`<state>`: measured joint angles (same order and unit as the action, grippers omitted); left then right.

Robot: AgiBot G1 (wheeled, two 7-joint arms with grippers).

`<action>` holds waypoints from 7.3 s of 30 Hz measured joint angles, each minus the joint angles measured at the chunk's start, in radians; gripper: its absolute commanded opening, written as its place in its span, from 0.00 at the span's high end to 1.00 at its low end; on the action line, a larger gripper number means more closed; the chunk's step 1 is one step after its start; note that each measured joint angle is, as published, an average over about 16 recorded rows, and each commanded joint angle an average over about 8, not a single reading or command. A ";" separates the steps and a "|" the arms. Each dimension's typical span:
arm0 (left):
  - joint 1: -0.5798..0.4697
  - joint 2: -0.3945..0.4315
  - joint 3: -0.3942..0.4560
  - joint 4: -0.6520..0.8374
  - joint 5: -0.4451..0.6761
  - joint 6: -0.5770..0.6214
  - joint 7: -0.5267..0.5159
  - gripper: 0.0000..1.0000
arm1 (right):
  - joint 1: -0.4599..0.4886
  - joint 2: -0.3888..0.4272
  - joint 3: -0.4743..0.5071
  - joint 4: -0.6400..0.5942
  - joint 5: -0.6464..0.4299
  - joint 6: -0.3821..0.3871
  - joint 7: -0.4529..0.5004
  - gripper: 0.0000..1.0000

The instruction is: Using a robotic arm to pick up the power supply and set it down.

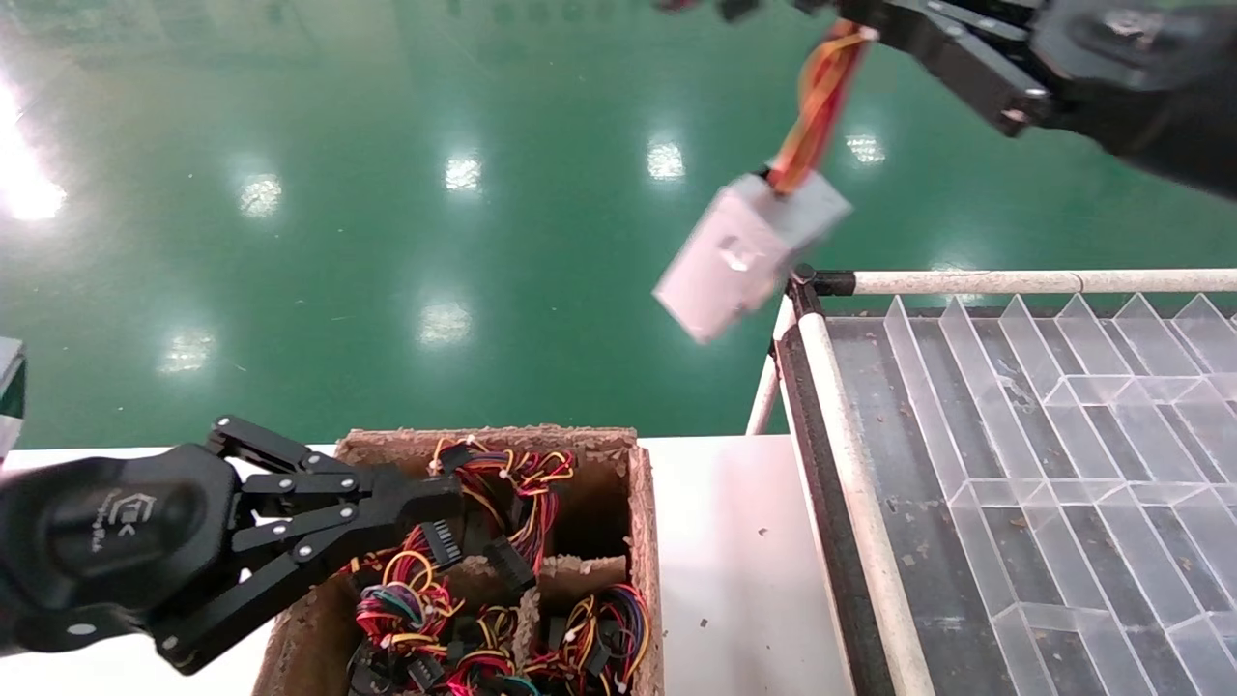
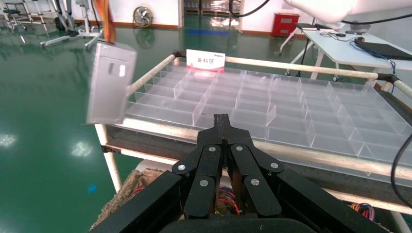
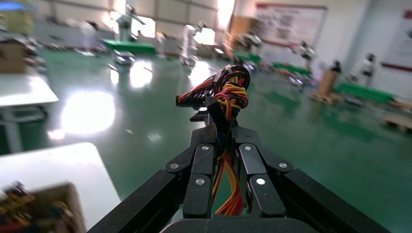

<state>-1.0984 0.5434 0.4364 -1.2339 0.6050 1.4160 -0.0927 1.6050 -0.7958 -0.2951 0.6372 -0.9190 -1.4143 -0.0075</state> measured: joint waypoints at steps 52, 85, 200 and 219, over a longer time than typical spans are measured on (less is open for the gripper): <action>0.000 0.000 0.000 0.000 0.000 0.000 0.000 1.00 | 0.202 0.008 -0.074 -0.598 -0.195 0.263 -0.310 1.00; 0.000 0.000 0.000 0.000 0.000 0.000 0.000 1.00 | 0.207 -0.137 -0.106 -0.613 -0.238 0.154 -0.345 1.00; 0.000 0.000 0.000 0.000 0.000 0.000 0.000 0.00 | -0.547 0.191 0.019 0.674 0.199 -0.081 0.202 0.00; 0.000 0.000 0.000 0.000 0.000 0.000 0.000 0.00 | -0.535 0.186 0.017 0.653 0.191 -0.081 0.196 0.00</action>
<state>-1.0981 0.5431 0.4363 -1.2337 0.6048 1.4157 -0.0926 1.0704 -0.6095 -0.2780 1.2901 -0.7279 -1.4951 0.1887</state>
